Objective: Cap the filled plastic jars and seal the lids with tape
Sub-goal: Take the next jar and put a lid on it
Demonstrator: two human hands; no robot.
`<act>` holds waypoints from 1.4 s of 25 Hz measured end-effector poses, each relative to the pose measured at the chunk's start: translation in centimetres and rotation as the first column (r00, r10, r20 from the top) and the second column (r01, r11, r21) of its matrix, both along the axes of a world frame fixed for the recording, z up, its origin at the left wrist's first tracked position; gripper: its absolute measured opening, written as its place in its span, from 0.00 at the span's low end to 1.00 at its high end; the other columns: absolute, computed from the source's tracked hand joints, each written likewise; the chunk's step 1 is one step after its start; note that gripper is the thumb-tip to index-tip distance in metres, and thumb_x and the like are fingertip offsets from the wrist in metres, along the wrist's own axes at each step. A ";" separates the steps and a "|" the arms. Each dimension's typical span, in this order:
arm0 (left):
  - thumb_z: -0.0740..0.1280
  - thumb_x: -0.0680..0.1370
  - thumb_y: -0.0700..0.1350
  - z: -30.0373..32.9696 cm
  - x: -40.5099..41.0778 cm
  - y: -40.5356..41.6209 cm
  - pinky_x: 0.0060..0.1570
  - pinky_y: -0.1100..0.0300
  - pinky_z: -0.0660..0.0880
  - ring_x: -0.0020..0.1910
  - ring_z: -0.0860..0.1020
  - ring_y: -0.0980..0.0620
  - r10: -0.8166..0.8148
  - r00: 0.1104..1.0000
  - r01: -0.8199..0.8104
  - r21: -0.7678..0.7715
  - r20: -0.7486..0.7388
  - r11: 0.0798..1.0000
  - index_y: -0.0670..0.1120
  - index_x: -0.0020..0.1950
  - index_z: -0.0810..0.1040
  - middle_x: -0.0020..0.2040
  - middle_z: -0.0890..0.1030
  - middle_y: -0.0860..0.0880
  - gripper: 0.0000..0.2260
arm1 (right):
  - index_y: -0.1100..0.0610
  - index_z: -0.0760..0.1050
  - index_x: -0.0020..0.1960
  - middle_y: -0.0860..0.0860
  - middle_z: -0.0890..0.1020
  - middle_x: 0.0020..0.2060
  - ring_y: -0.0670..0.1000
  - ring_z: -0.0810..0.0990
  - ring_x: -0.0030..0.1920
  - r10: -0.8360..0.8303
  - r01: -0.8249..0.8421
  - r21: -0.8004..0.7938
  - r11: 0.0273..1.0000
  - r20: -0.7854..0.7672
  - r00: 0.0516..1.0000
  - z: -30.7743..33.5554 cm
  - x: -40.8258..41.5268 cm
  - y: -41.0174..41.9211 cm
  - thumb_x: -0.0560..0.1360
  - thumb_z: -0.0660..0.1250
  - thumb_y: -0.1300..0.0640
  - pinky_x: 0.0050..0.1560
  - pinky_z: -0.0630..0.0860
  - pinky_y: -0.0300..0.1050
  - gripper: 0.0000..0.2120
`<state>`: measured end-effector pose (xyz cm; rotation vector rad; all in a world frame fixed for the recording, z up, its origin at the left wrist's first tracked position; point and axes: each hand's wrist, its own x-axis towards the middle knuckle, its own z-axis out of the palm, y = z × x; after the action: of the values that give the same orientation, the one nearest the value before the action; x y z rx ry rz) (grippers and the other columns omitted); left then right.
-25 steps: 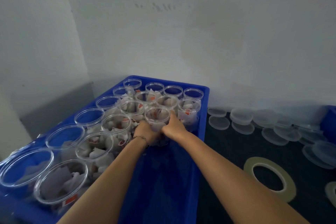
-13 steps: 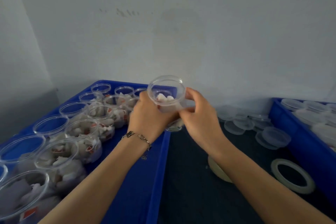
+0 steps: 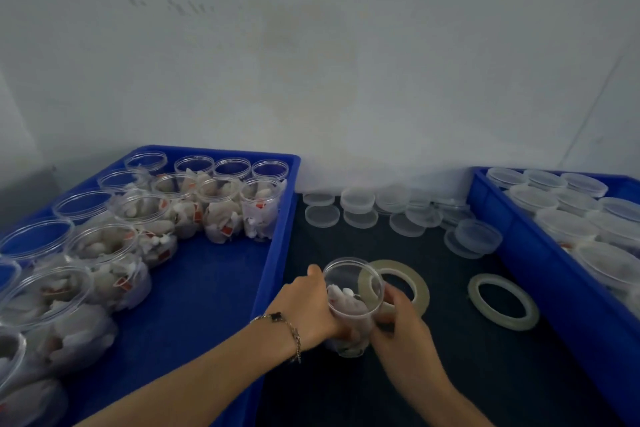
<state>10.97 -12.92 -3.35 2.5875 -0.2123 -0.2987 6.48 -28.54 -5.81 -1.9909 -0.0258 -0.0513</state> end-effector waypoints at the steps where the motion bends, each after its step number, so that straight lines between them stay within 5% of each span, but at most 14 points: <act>1: 0.76 0.61 0.62 -0.2 0.1 0.0 0.40 0.62 0.75 0.44 0.77 0.56 0.007 1.000 -0.007 -0.009 -0.013 1.000 0.48 0.56 0.64 0.48 0.76 0.52 0.34 | 0.35 0.69 0.50 0.40 0.83 0.43 0.33 0.79 0.44 0.016 -0.016 -0.012 1.000 0.006 1.000 -0.3 0.1 -0.1 0.72 0.69 0.63 0.37 0.73 0.26 0.23; 4: 0.76 0.62 0.63 -0.4 0.3 0.4 0.38 0.63 0.73 0.44 0.77 0.56 0.010 0.998 -0.013 -0.052 -0.064 0.999 0.50 0.56 0.63 0.49 0.76 0.53 0.33 | 0.36 0.70 0.51 0.34 0.81 0.44 0.33 0.79 0.46 0.034 -0.035 -0.113 0.993 -0.009 0.999 -0.8 1.4 -1.1 0.73 0.66 0.65 0.39 0.74 0.28 0.23; 9: 0.75 0.65 0.61 -0.2 0.0 0.4 0.48 0.60 0.75 0.51 0.76 0.54 -0.015 0.994 0.005 -0.088 -0.112 0.996 0.50 0.61 0.62 0.54 0.75 0.52 0.34 | 0.52 0.75 0.59 0.46 0.81 0.52 0.47 0.79 0.54 -0.021 0.032 -0.398 0.917 0.032 0.999 0.1 10.5 -2.6 0.76 0.61 0.63 0.56 0.76 0.46 0.14; 12: 0.75 0.66 0.58 0.3 0.2 0.3 0.59 0.53 0.73 0.58 0.74 0.51 -0.016 0.992 0.004 -0.099 -0.122 0.995 0.49 0.67 0.61 0.62 0.72 0.50 0.37 | 0.54 0.73 0.64 0.52 0.79 0.59 0.52 0.78 0.58 0.115 -0.048 -0.587 0.808 0.077 0.990 0.4 17.1 -0.7 0.77 0.60 0.63 0.58 0.75 0.50 0.16; 20: 0.74 0.70 0.55 0.8 1.7 0.1 0.62 0.53 0.71 0.61 0.73 0.50 -0.017 0.955 -0.014 -0.104 -0.295 0.994 0.49 0.67 0.61 0.64 0.72 0.49 0.32 | 0.59 0.52 0.77 0.57 0.60 0.75 0.56 0.60 0.74 0.366 -0.193 -0.895 0.403 -0.036 0.930 -4.9 27.2 5.4 0.80 0.56 0.62 0.71 0.60 0.49 0.27; 25: 0.75 0.68 0.56 0.7 1.2 0.3 0.60 0.54 0.72 0.60 0.73 0.51 -0.020 0.971 -0.010 -0.121 -0.239 0.993 0.49 0.66 0.62 0.62 0.72 0.49 0.34 | 0.60 0.68 0.66 0.58 0.71 0.65 0.57 0.70 0.65 0.387 -0.131 -0.945 0.300 -0.005 0.922 -5.6 26.2 4.8 0.79 0.59 0.61 0.62 0.68 0.48 0.15; 27: 0.75 0.67 0.56 0.7 0.8 0.4 0.60 0.54 0.72 0.59 0.73 0.51 -0.032 0.977 0.005 -0.127 -0.209 0.992 0.48 0.66 0.62 0.62 0.72 0.50 0.34 | 0.60 0.70 0.64 0.57 0.72 0.64 0.56 0.70 0.64 0.393 -0.120 -0.890 0.440 0.070 0.917 -5.1 23.8 4.3 0.78 0.61 0.63 0.62 0.68 0.47 0.15; 30: 0.75 0.66 0.58 0.8 0.4 0.6 0.56 0.54 0.74 0.56 0.75 0.51 -0.026 0.989 0.008 -0.117 -0.149 0.993 0.49 0.63 0.64 0.59 0.73 0.50 0.33 | 0.59 0.71 0.62 0.53 0.75 0.57 0.52 0.74 0.56 0.062 0.075 -0.450 0.890 0.283 0.957 -1.8 19.6 2.1 0.80 0.58 0.62 0.53 0.70 0.45 0.12; 32: 0.75 0.66 0.58 0.8 0.2 0.5 0.55 0.54 0.75 0.55 0.75 0.51 -0.023 0.991 0.007 -0.116 -0.135 0.993 0.49 0.63 0.64 0.58 0.74 0.50 0.33 | 0.57 0.68 0.65 0.47 0.75 0.51 0.48 0.77 0.48 -0.133 0.178 -0.136 0.975 0.285 0.949 1.4 16.8 -0.4 0.82 0.54 0.58 0.47 0.74 0.40 0.13; 35: 0.75 0.66 0.57 0.5 0.1 0.4 0.51 0.57 0.75 0.54 0.76 0.51 -0.013 0.994 0.003 -0.096 -0.105 0.995 0.48 0.64 0.64 0.58 0.75 0.51 0.33 | 0.56 0.71 0.55 0.46 0.74 0.36 0.45 0.76 0.28 -0.257 0.266 0.007 0.964 0.282 0.924 5.2 13.2 -3.7 0.82 0.53 0.51 0.23 0.68 0.31 0.12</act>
<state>11.10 -12.55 -2.85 2.4693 -0.1945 -0.4175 19.66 -32.21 -0.59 -1.9929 0.0572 -0.5095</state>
